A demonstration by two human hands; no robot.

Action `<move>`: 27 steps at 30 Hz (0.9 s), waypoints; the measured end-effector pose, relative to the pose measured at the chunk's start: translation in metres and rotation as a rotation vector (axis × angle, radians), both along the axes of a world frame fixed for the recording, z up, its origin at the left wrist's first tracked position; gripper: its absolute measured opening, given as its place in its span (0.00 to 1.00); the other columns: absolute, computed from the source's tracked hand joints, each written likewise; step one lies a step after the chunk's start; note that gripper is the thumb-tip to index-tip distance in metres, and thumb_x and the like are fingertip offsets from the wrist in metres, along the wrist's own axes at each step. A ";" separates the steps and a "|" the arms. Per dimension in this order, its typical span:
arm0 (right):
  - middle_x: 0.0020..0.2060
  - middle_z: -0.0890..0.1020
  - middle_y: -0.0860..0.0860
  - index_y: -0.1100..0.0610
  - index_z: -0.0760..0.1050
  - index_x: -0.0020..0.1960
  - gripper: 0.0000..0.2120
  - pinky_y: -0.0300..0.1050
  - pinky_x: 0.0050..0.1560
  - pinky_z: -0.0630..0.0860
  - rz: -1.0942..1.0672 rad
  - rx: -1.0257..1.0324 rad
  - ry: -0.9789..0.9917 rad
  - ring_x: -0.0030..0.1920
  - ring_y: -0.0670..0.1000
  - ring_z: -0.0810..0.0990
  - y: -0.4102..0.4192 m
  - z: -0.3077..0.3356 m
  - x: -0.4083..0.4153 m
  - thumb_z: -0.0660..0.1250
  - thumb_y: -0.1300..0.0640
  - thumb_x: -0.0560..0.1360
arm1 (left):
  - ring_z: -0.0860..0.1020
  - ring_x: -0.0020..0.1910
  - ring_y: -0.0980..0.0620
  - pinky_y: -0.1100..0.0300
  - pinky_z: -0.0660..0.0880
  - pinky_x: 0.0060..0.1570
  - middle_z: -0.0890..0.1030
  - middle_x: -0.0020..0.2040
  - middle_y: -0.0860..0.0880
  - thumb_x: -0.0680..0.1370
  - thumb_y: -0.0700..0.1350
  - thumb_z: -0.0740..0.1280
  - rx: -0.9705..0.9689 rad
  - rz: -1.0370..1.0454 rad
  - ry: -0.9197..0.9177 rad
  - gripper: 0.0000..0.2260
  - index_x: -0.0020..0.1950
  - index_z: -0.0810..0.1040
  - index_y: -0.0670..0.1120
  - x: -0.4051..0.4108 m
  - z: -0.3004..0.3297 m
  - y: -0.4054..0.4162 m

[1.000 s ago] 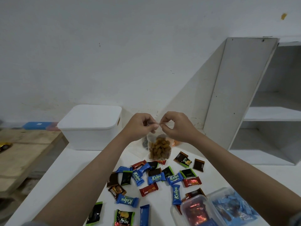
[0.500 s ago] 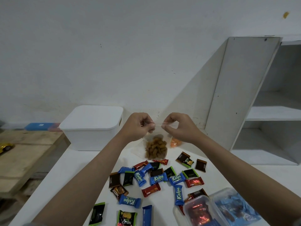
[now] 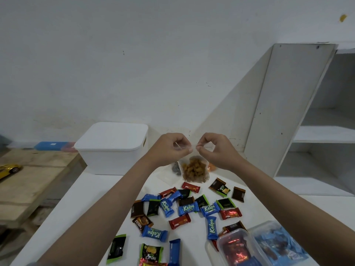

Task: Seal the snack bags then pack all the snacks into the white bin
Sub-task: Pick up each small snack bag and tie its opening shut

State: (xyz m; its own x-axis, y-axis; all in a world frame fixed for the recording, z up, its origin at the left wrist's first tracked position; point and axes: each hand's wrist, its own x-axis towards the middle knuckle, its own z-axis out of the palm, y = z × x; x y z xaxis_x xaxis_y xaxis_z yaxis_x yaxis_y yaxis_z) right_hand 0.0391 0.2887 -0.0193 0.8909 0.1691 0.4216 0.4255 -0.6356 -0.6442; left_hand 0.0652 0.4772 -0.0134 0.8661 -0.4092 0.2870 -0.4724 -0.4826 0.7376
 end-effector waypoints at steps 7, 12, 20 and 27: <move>0.36 0.81 0.45 0.56 0.79 0.41 0.03 0.26 0.44 0.70 0.018 -0.012 -0.052 0.41 0.40 0.78 0.003 -0.001 -0.003 0.68 0.60 0.73 | 0.81 0.46 0.57 0.68 0.75 0.48 0.84 0.42 0.52 0.74 0.43 0.70 -0.021 -0.031 -0.061 0.02 0.43 0.82 0.48 -0.005 0.002 -0.002; 0.39 0.82 0.47 0.57 0.80 0.43 0.02 0.25 0.46 0.70 0.033 -0.005 -0.045 0.43 0.40 0.79 0.003 -0.004 -0.007 0.69 0.59 0.74 | 0.79 0.43 0.60 0.74 0.72 0.45 0.82 0.39 0.53 0.74 0.41 0.70 -0.017 -0.055 -0.092 0.04 0.40 0.81 0.48 -0.009 0.001 0.001; 0.37 0.80 0.48 0.58 0.79 0.42 0.02 0.28 0.43 0.71 0.039 0.002 -0.126 0.40 0.41 0.78 0.010 -0.004 -0.011 0.68 0.63 0.73 | 0.77 0.41 0.62 0.76 0.70 0.45 0.80 0.37 0.51 0.75 0.38 0.68 -0.088 -0.044 -0.094 0.05 0.39 0.79 0.44 -0.013 -0.004 -0.001; 0.38 0.81 0.46 0.57 0.80 0.44 0.02 0.26 0.45 0.72 0.037 0.030 -0.109 0.42 0.39 0.79 0.011 -0.001 -0.012 0.69 0.60 0.74 | 0.77 0.40 0.61 0.73 0.72 0.45 0.80 0.36 0.52 0.75 0.39 0.68 -0.107 -0.021 -0.094 0.05 0.39 0.79 0.44 -0.014 -0.002 -0.001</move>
State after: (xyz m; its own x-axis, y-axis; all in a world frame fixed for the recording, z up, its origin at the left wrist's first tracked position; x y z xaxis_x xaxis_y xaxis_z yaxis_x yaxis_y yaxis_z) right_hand 0.0268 0.3001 -0.0204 0.8328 0.1870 0.5211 0.5169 -0.5996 -0.6109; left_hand 0.0512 0.4759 -0.0154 0.8250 -0.3894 0.4096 -0.5510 -0.3930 0.7362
